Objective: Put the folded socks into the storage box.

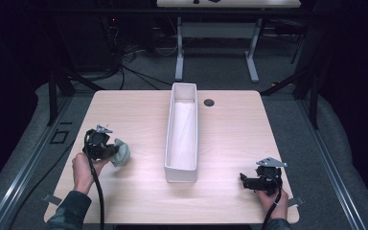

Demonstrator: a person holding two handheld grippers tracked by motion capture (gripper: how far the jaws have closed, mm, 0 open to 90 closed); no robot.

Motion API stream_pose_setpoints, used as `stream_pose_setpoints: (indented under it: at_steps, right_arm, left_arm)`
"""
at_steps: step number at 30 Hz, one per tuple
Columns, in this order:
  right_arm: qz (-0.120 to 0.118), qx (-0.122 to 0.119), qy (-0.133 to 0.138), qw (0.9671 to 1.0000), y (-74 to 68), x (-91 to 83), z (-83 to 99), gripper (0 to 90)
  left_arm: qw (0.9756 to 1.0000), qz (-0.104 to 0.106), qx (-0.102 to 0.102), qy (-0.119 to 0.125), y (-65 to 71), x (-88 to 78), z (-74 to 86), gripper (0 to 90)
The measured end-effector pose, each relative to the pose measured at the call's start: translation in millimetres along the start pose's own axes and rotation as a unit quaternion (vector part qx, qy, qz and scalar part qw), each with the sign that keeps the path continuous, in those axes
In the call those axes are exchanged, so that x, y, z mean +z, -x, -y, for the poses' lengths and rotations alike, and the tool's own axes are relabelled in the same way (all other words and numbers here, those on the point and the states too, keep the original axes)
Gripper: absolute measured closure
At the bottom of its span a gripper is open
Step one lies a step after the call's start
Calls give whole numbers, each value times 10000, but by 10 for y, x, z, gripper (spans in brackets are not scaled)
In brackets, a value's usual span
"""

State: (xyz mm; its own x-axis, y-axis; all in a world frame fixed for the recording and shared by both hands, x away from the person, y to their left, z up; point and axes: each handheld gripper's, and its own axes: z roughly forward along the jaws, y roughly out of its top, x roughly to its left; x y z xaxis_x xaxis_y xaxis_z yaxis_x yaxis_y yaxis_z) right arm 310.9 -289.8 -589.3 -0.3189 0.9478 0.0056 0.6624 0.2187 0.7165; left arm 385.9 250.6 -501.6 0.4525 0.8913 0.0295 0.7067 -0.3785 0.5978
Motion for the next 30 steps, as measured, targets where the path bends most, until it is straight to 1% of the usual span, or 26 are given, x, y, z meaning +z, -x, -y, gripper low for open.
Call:
stream_pose_setpoints:
  at_steps: [4,7,10,14,15,16,17,23,30]
  right_arm:
    - [20,5,3,10000,-4,5,-3,34]
    - [0,-25,-7,10000,1,10,-8,32]
    - [-8,-29,3,10000,4,16,-10,28]
    - [-55,-44,-18,10000,9,16,-12,19]
    - [-36,-54,13,10000,4,28,-12,2]
    - [-96,-104,-54,9999,3,29,-18,0]
    - [-107,-112,-65,9999,4,27,-19,0]
    - [-117,-116,-57,9998,7,28,-18,0]
    - [-111,-116,-62,9999,7,28,-20,0]
  left_arm:
    - [10000,48,2,32,-8,-47,-4,816]
    - [10000,43,19,67,-15,-80,-9,816]
    - [9999,86,64,74,-17,-132,-23,816]
    - [9999,84,119,67,0,-170,-46,816]
    - [9998,84,156,72,3,-184,-54,816]
    - [9998,91,152,86,12,-195,-62,816]
    - [9997,89,184,93,19,-209,-72,816]
    - [9992,101,329,207,64,-349,-164,816]
    - [9985,102,492,204,99,-467,-266,816]
